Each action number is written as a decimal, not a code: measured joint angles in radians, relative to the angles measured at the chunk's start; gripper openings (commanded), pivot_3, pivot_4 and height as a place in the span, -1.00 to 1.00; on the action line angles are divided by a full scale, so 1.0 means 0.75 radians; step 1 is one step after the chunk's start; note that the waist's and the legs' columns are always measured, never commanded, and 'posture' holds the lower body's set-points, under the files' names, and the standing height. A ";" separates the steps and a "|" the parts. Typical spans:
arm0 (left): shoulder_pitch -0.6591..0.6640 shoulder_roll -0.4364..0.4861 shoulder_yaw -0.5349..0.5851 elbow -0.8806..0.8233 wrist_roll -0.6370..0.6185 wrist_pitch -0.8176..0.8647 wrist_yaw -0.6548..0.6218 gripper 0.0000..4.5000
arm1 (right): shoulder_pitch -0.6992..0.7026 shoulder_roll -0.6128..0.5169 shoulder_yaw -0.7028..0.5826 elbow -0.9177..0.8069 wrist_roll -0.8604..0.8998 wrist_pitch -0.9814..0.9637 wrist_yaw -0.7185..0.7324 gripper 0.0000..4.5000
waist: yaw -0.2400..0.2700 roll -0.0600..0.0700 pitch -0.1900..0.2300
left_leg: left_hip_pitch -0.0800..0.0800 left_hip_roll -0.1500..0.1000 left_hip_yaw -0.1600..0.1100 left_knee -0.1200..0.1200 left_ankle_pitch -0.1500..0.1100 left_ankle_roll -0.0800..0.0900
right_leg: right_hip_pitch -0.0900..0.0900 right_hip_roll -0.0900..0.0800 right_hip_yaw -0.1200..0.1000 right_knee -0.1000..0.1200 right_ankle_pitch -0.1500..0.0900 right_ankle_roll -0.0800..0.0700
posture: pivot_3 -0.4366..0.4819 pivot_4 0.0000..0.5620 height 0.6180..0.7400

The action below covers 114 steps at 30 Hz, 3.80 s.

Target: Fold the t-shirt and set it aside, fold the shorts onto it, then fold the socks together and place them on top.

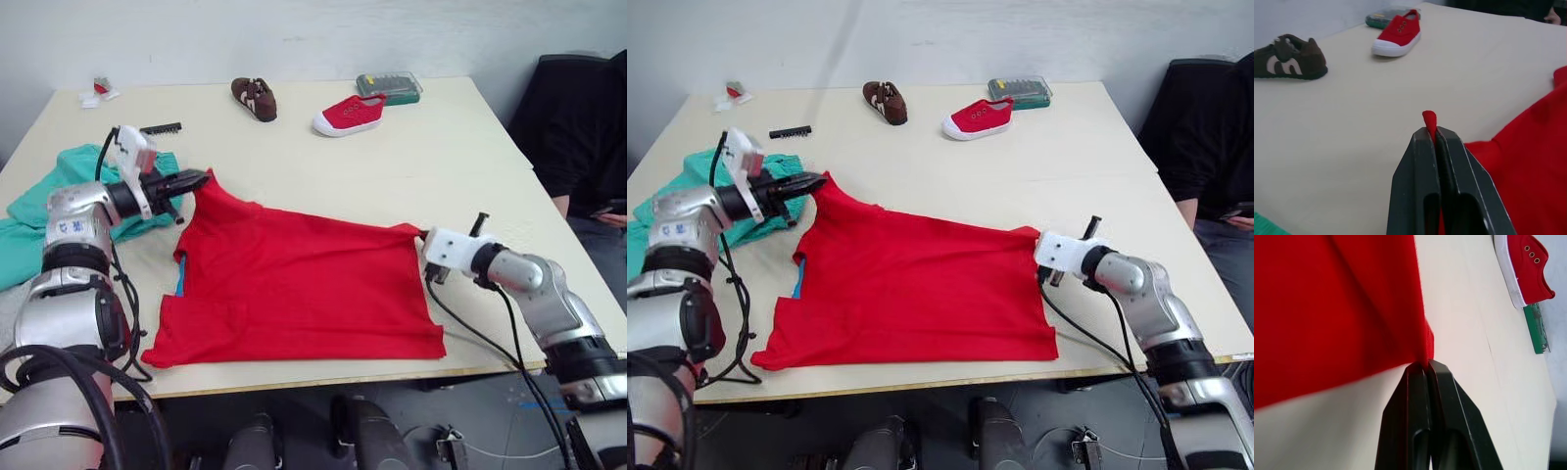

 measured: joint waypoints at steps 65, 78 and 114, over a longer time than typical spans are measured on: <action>-0.114 -0.111 -0.510 -0.015 0.139 0.294 -0.185 -0.44 | 0.240 0.044 -0.207 -1.037 1.304 1.164 0.272 -0.30 | 0.037 -0.019 -0.012 | 0.008 0.005 -0.007 -0.001 -0.009 0.002 | 0.010 0.005 0.008 -0.007 -0.004 -0.007 | -0.05 -0.47 1.00; -0.123 -0.129 -0.483 0.054 0.169 0.283 -0.280 -0.99 | 0.256 0.050 -0.207 -1.050 1.226 1.178 0.217 -0.30 | 0.037 -0.019 -0.012 | -0.002 0.003 -0.005 0.001 -0.008 0.002 | -0.003 0.004 -0.001 -0.001 -0.004 -0.007 | -0.05 -0.47 1.00; -0.026 -0.142 -0.494 -0.087 0.192 0.284 -0.130 0.08 | 0.263 0.130 -0.114 -0.954 1.075 1.122 0.241 -0.30 | 0.035 -0.019 -0.012 | -0.002 0.002 -0.004 0.002 -0.006 0.003 | -0.004 0.003 0.002 0.001 -0.003 -0.006 | -0.05 -0.47 1.00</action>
